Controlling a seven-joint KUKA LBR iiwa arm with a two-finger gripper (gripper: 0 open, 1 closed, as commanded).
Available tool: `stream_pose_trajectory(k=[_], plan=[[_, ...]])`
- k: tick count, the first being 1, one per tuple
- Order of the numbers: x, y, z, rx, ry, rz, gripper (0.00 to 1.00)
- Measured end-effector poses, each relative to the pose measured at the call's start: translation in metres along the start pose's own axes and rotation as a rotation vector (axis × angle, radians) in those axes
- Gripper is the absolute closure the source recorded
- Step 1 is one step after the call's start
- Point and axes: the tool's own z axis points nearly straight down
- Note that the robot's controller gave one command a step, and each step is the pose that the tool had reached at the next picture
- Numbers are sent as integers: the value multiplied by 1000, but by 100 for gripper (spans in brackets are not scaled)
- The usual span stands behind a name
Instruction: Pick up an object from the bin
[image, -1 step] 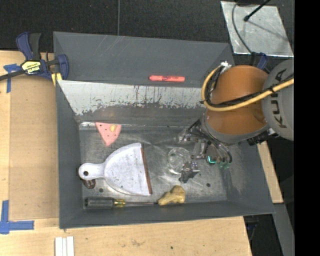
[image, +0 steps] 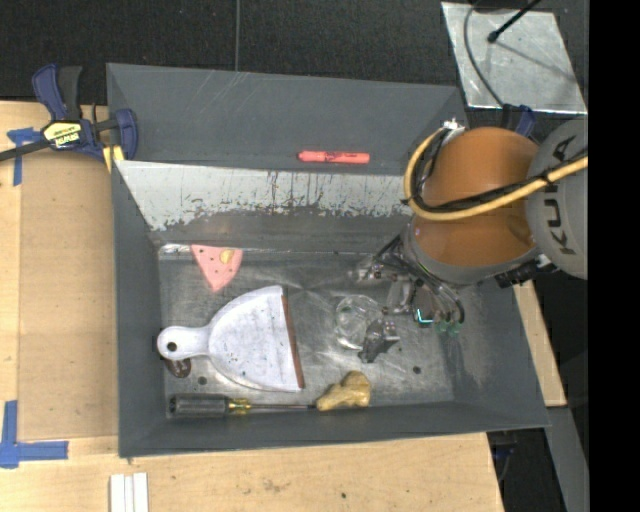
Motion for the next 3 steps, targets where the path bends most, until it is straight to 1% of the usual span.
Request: stream_pose_trajectory(k=[1,2,3], plan=[[-1,-18,32,0,-7,-64,0],[-18,-55,108,2,-18,-178,100],[-18,-55,108,2,-18,-177,100]])
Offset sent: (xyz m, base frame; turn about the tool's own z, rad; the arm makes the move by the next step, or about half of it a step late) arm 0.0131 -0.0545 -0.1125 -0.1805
